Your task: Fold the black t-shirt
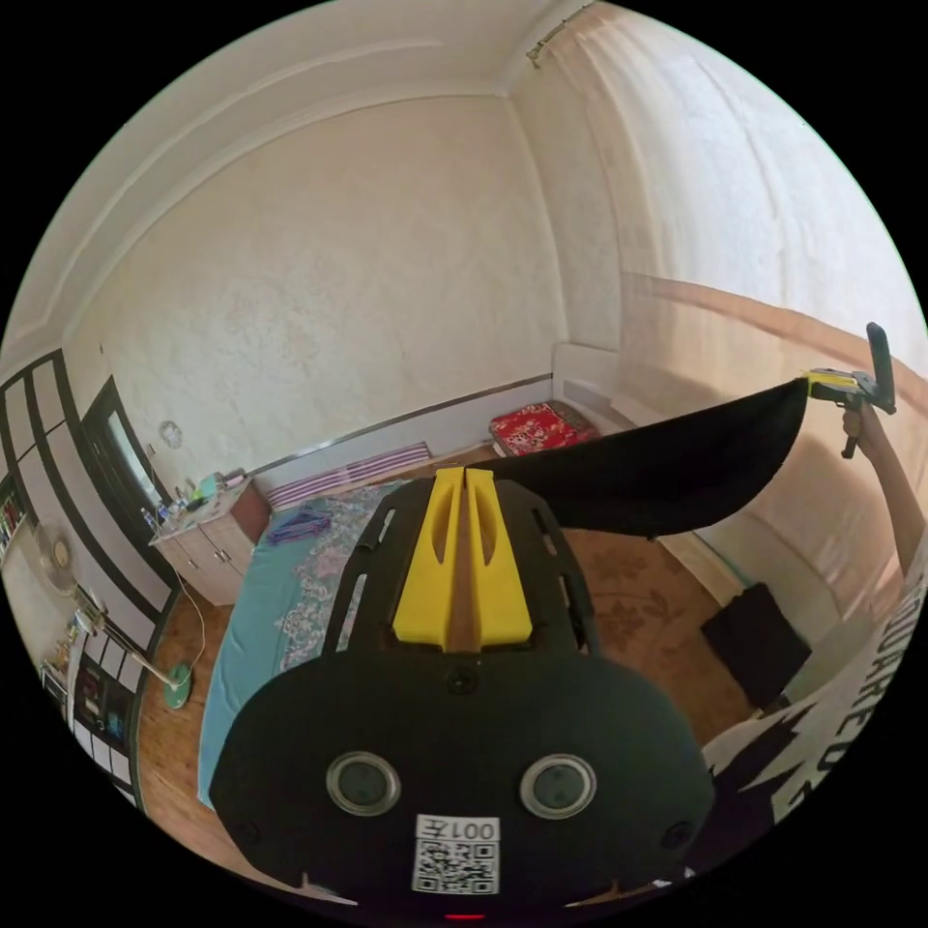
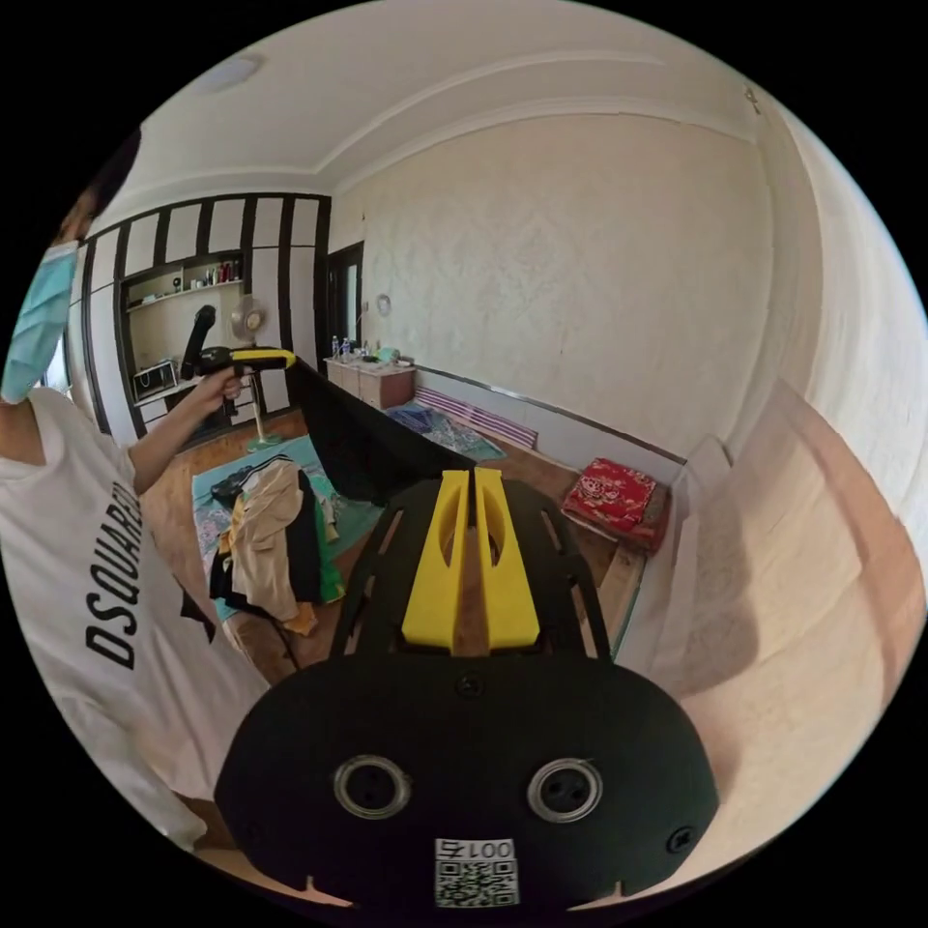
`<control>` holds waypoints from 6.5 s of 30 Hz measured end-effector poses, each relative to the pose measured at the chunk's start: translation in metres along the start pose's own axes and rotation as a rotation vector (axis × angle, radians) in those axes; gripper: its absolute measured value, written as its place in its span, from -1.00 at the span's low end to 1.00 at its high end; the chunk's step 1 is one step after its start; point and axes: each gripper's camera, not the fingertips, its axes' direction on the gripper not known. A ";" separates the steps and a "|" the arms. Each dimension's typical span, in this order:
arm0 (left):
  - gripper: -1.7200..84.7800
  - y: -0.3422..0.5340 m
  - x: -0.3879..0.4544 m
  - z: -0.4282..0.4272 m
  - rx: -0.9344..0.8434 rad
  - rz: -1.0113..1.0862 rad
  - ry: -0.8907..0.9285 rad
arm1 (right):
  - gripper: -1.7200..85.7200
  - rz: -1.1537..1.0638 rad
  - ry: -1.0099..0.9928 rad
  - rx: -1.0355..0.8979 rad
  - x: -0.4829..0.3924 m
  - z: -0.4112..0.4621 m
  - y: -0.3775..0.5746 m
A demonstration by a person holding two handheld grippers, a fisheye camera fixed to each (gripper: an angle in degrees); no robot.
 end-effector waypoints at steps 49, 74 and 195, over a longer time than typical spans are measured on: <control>-0.76 -0.009 0.131 0.978 -0.564 -0.356 0.393 | -0.79 0.238 -0.070 -0.737 0.120 1.170 -0.055; -0.98 0.111 0.548 1.102 -1.076 -0.131 0.343 | -0.95 0.223 0.257 -1.022 -0.102 1.386 0.026; -0.72 -0.402 0.885 1.396 -0.841 0.429 0.942 | -0.92 -0.095 0.062 -0.755 -0.559 1.651 0.220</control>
